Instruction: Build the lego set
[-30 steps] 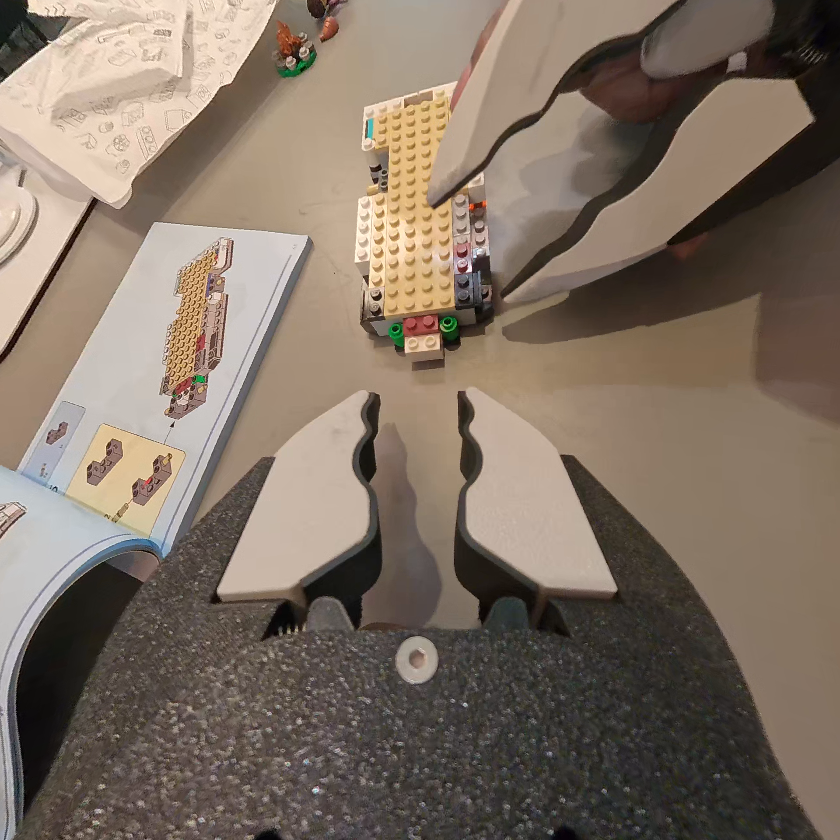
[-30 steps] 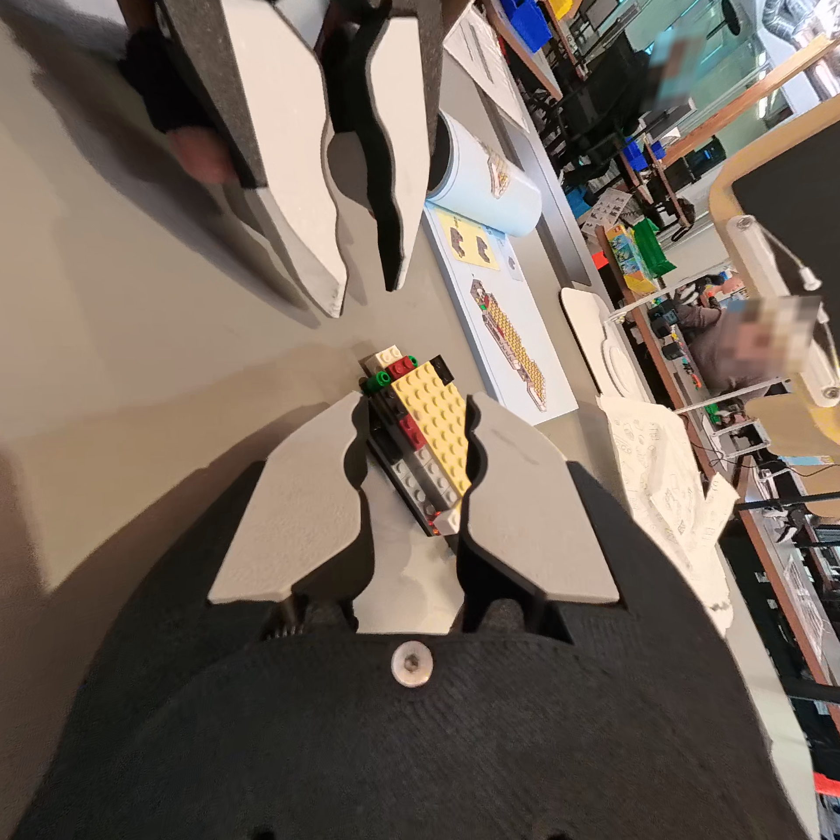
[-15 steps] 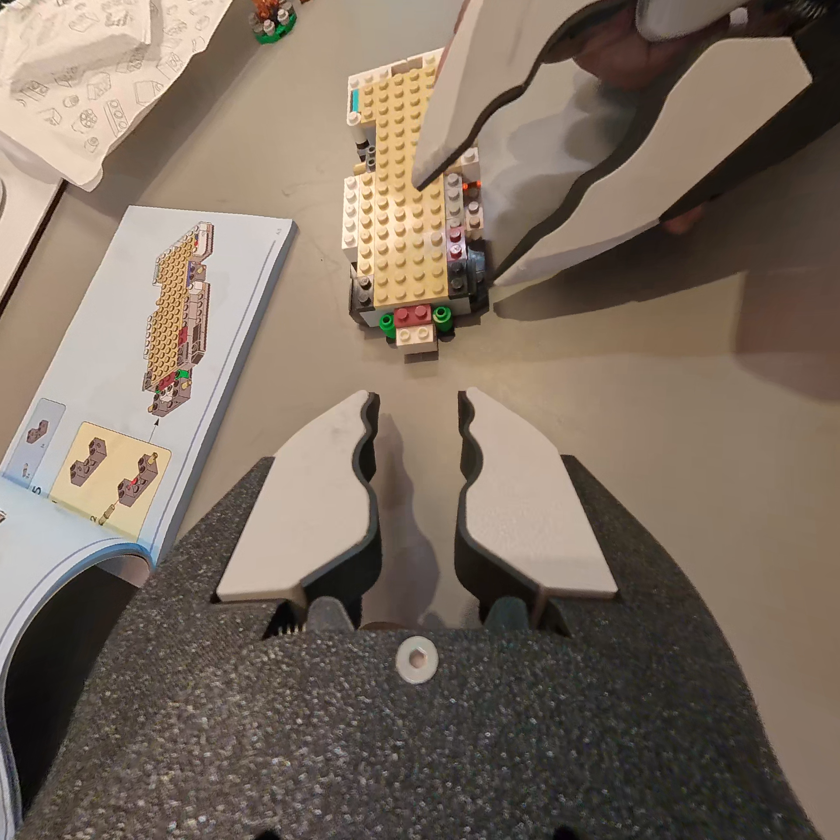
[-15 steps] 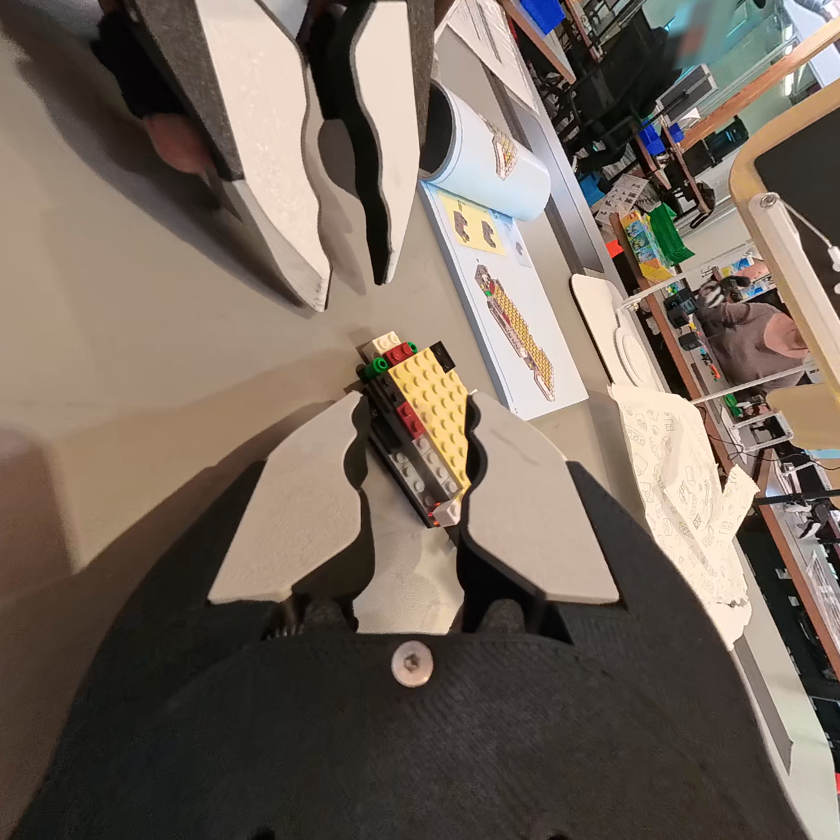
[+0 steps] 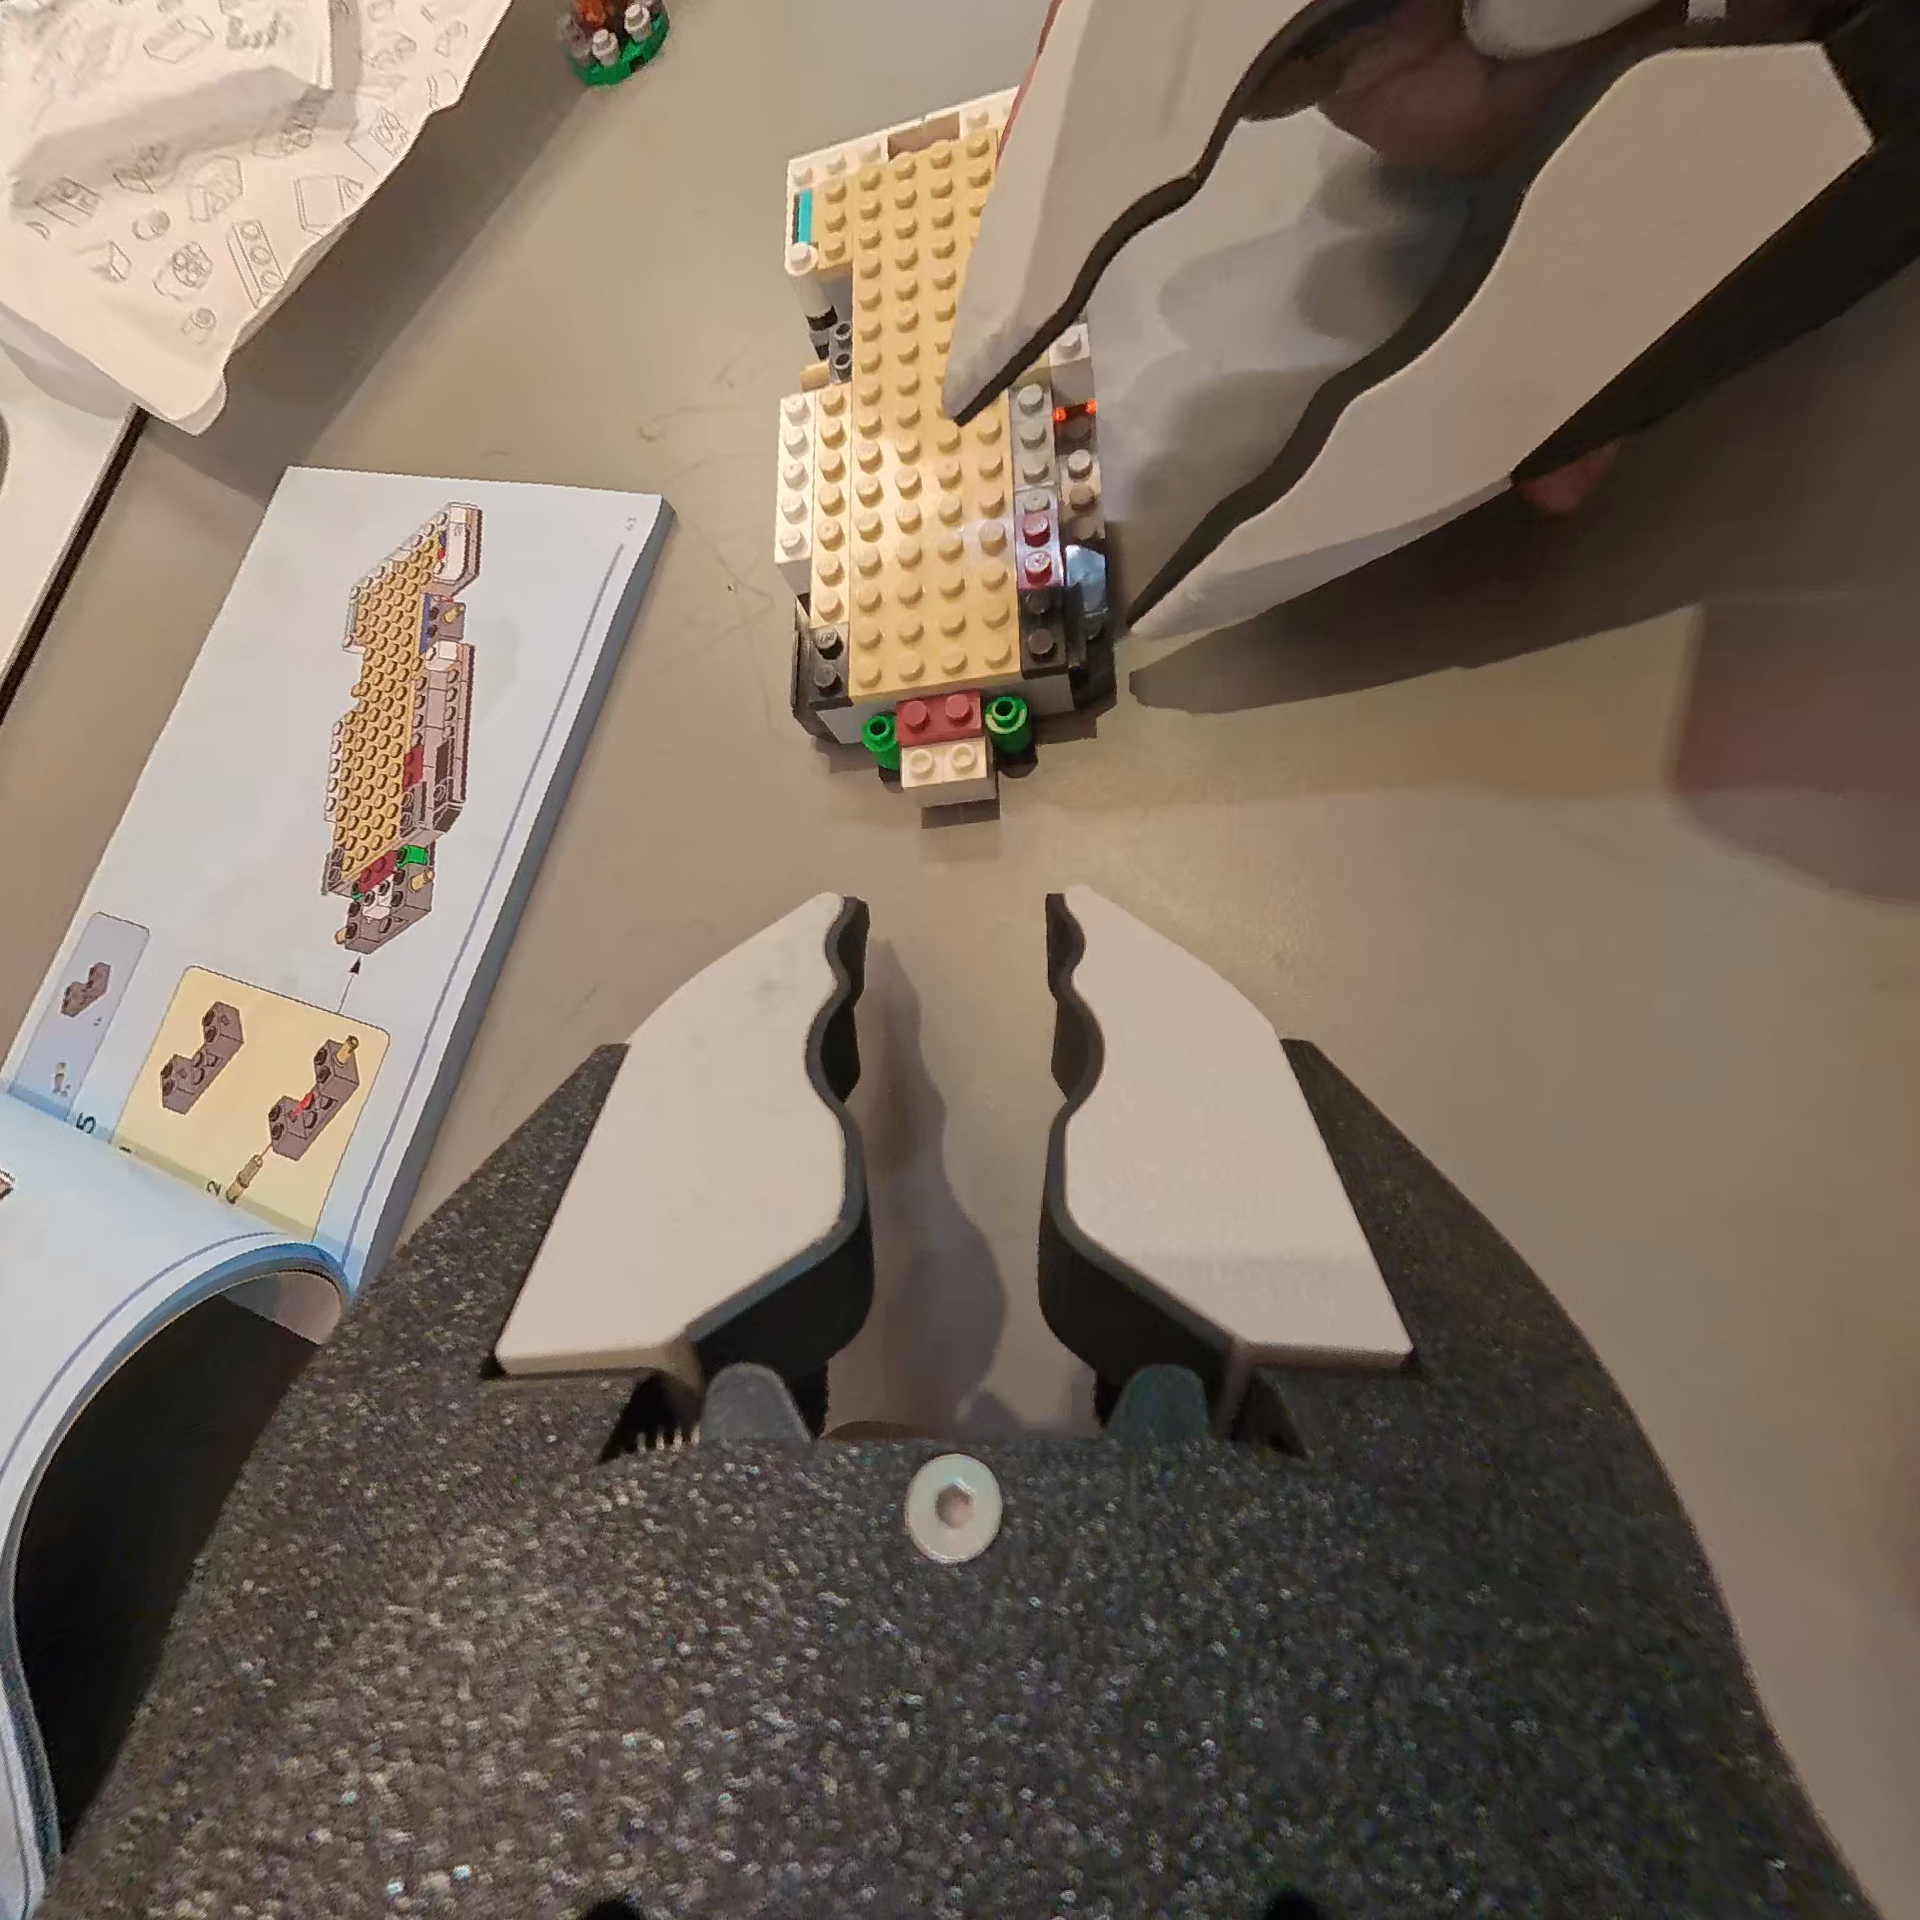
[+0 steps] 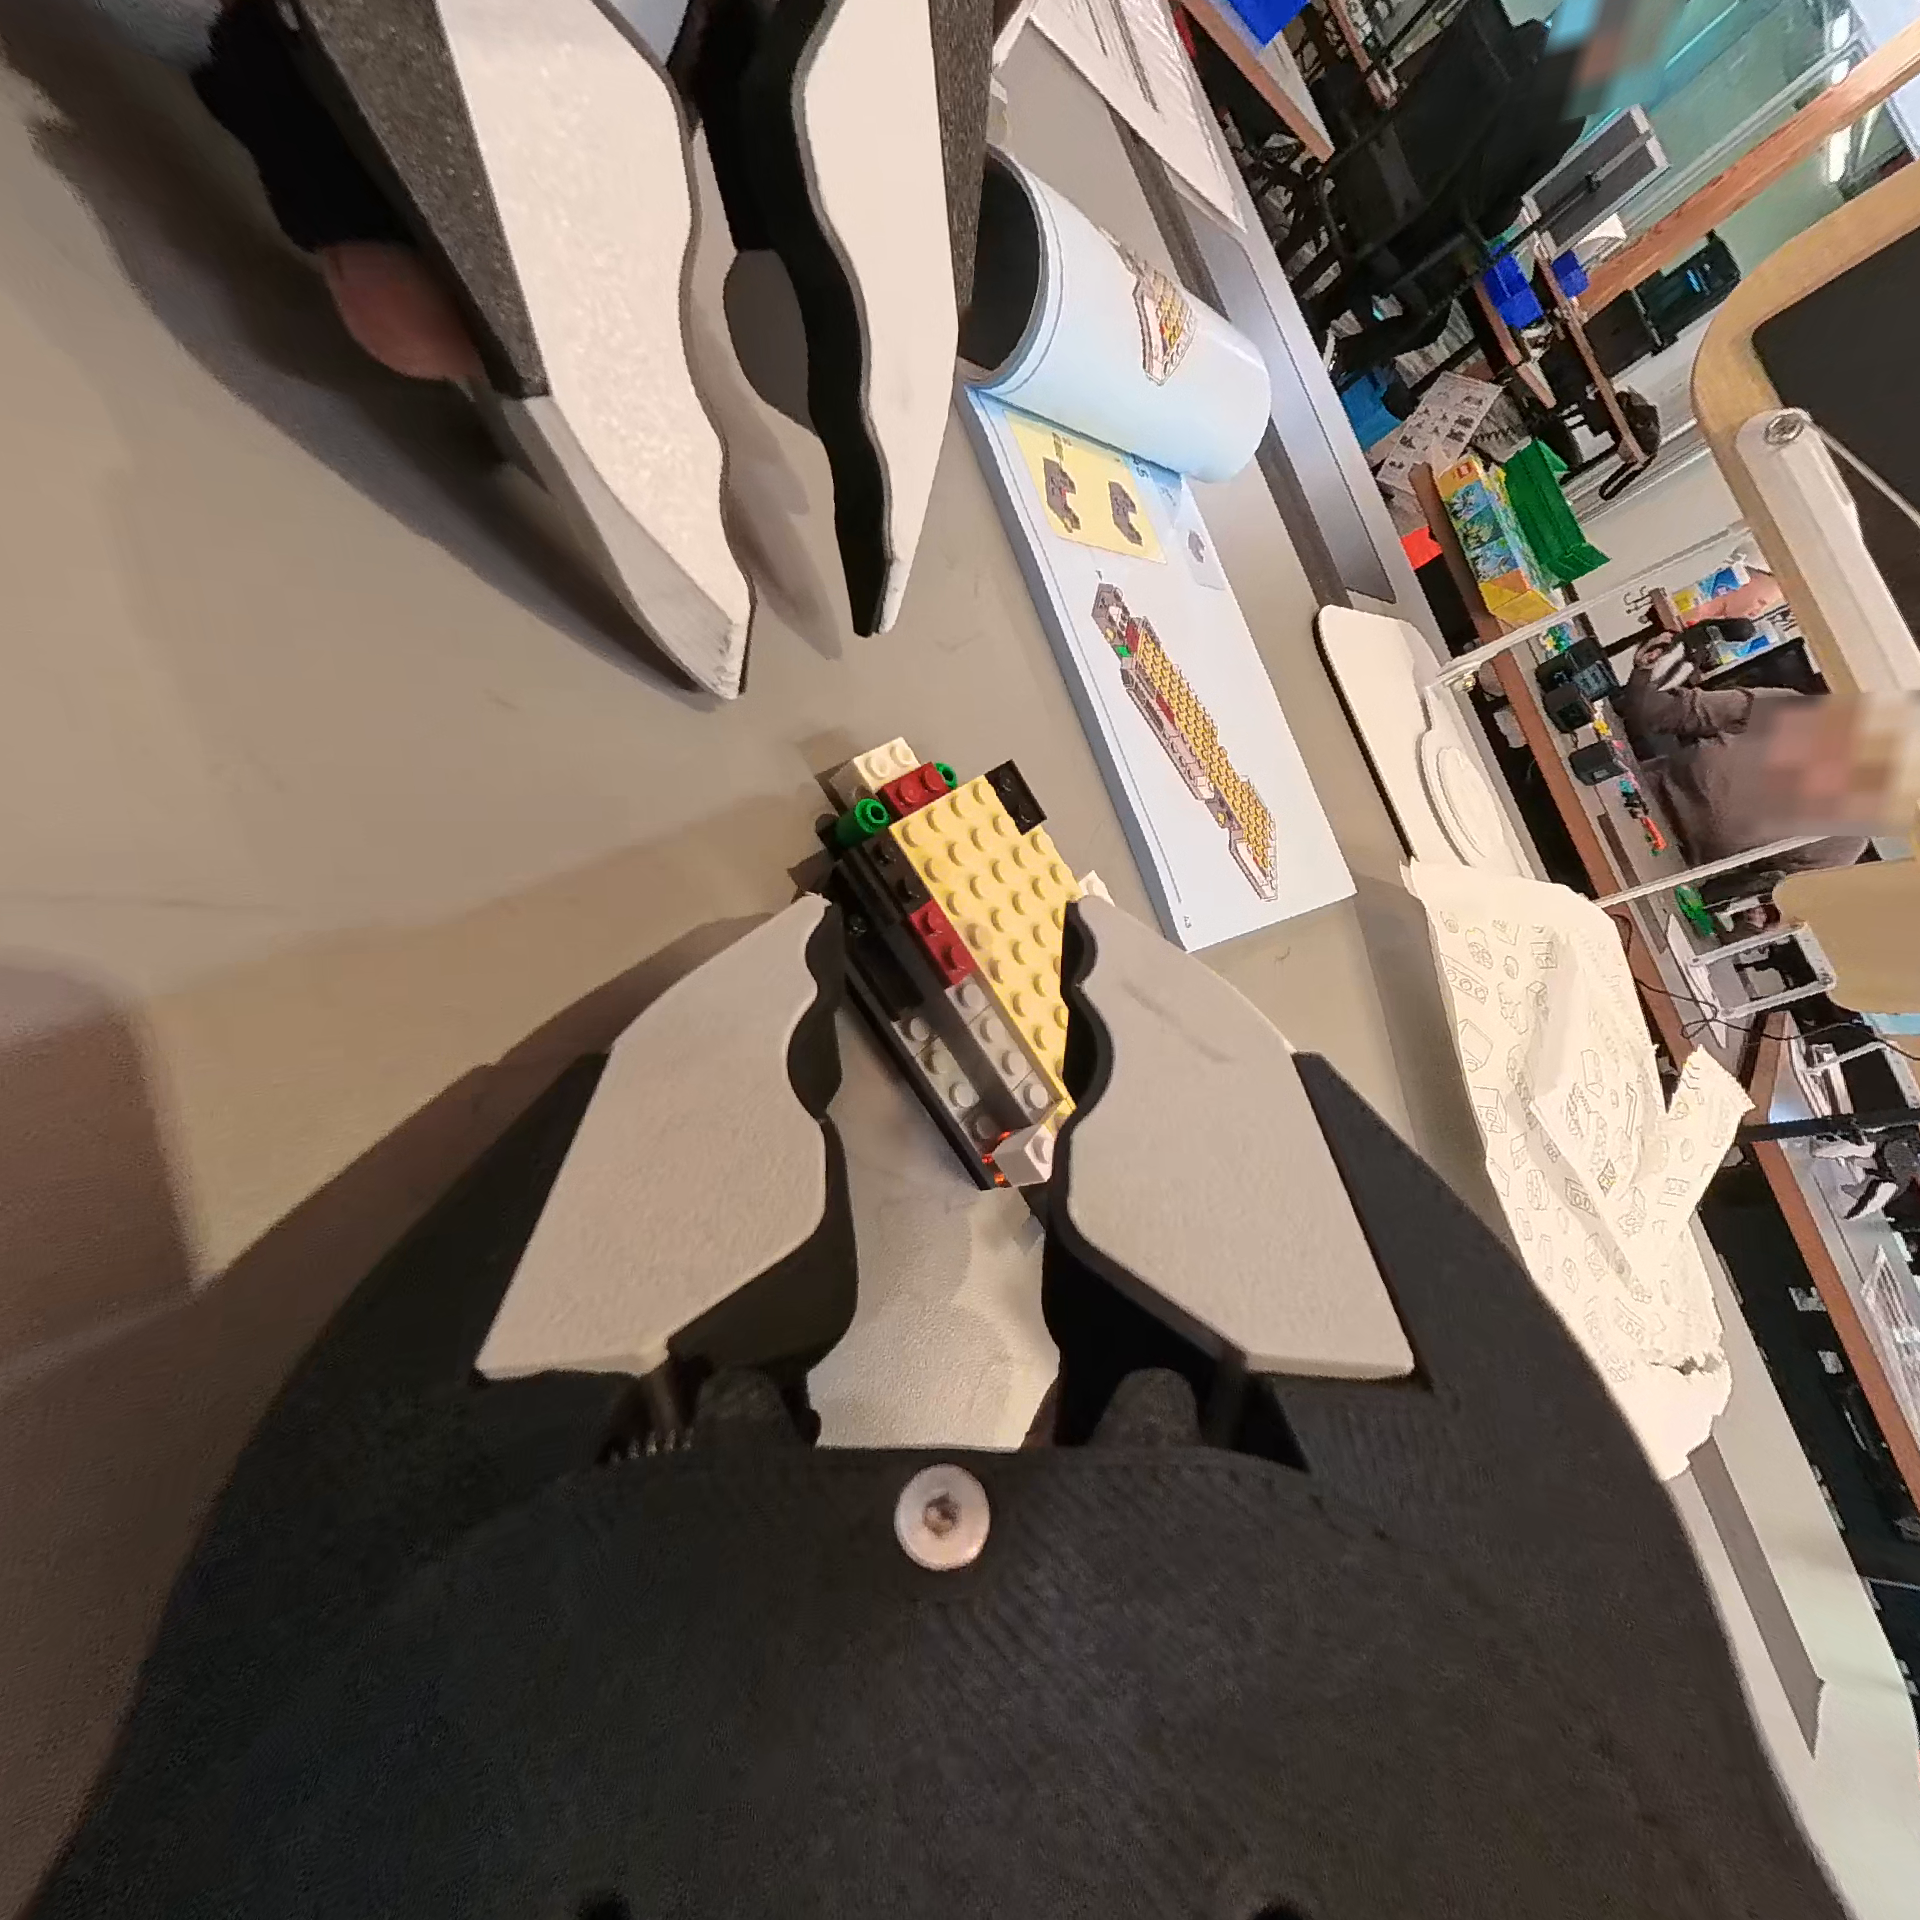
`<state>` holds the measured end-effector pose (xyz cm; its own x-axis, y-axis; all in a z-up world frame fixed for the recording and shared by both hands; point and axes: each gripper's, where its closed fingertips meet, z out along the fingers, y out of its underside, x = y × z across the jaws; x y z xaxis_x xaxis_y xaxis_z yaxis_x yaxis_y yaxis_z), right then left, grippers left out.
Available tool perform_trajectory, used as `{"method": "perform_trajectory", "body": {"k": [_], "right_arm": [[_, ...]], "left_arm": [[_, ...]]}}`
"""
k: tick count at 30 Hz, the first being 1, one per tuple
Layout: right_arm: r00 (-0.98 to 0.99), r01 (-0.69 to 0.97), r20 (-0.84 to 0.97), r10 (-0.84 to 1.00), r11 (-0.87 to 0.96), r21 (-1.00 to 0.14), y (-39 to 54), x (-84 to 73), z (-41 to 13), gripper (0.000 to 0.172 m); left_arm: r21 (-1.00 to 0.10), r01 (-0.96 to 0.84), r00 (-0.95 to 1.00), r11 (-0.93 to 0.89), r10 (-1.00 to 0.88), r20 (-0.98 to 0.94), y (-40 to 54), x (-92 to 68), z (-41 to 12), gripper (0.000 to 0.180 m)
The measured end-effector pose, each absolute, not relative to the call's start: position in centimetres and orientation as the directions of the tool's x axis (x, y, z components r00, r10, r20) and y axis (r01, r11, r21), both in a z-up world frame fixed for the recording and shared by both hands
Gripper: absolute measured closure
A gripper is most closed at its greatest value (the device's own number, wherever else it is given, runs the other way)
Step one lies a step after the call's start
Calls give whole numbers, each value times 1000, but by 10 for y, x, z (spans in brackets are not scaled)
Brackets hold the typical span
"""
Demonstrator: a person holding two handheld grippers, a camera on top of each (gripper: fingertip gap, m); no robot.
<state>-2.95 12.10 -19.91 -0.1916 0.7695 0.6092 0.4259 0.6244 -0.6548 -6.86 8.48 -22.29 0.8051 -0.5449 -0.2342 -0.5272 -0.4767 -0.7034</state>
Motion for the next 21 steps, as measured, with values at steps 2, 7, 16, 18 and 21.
{"method": "perform_trajectory", "body": {"k": [2, 7, 16, 18, 21], "right_arm": [[-191, 427, 609, 770, 624, -655, 121, -30, -199, 132], [-194, 426, 608, 770, 624, -655, 120, -30, -199, 132], [-198, 426, 605, 771, 624, -655, 116, -30, -199, 132], [-198, 427, 605, 772, 623, -656, 116, -30, -199, 132], [-196, 428, 605, 772, 623, -655, 116, -30, -199, 133]], "left_arm": [[-703, -528, 805, -476, -544, -235, 85, -69, -223, 146], [-703, -524, 809, -481, -539, -234, 86, -69, -223, 146], [-703, -523, 812, -482, -533, -238, 86, -70, -222, 146], [-704, -523, 811, -481, -533, -240, 86, -70, -222, 146], [-704, -525, 811, -479, -533, -243, 86, -70, -222, 146]]}}
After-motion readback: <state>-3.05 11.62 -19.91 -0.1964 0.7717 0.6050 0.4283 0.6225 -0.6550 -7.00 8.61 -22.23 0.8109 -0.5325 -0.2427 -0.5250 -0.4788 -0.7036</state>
